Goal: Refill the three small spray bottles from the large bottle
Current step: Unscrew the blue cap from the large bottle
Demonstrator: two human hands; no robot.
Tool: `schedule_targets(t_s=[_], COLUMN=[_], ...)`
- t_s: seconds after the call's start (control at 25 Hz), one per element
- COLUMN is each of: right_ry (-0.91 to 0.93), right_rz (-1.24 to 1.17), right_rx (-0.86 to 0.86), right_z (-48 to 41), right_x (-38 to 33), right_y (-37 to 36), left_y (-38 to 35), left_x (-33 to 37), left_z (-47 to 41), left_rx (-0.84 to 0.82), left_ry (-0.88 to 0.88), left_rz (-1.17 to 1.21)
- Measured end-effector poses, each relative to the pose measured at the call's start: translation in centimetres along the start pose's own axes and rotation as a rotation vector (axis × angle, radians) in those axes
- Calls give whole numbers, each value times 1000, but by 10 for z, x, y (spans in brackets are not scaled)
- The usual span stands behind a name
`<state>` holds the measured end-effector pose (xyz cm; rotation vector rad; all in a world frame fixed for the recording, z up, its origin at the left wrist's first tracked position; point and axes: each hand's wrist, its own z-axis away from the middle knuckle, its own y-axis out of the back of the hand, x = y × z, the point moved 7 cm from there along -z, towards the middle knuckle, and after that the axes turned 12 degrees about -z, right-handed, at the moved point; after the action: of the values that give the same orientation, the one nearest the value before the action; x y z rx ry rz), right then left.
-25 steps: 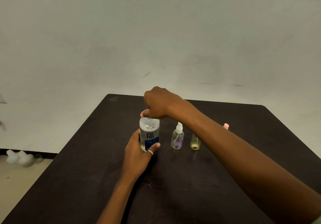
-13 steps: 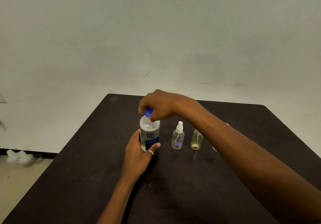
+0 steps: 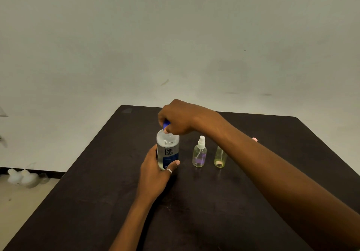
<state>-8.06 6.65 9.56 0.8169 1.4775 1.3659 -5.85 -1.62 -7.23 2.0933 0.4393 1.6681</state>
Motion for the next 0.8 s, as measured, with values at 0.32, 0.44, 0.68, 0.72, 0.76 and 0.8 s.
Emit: schedule_targets(t_s=[0.32,0.44,0.68,0.72,0.76,0.8], right_ry=[-34,-127,-44,-23,-6,7], right_rz=[-72,66,38,2,-32,-58], right_rx=[48,207,77,54,38,23], right_z=[6,7,1,1,2,2], right_x=[-1,0,-5,-4,-3,-3], right_y=[7,15,3,2,2,3], left_y=[0,0,1,1,1,1], left_x=[-2,-2,-1,-1,0,0], left_z=[0,0,1,1,0,0], left_rx=[6,13,12,10,7,4], left_ry=[-4,-10,-9,-5,-3,-3], left_rz=[11,15,11,7,2,-2])
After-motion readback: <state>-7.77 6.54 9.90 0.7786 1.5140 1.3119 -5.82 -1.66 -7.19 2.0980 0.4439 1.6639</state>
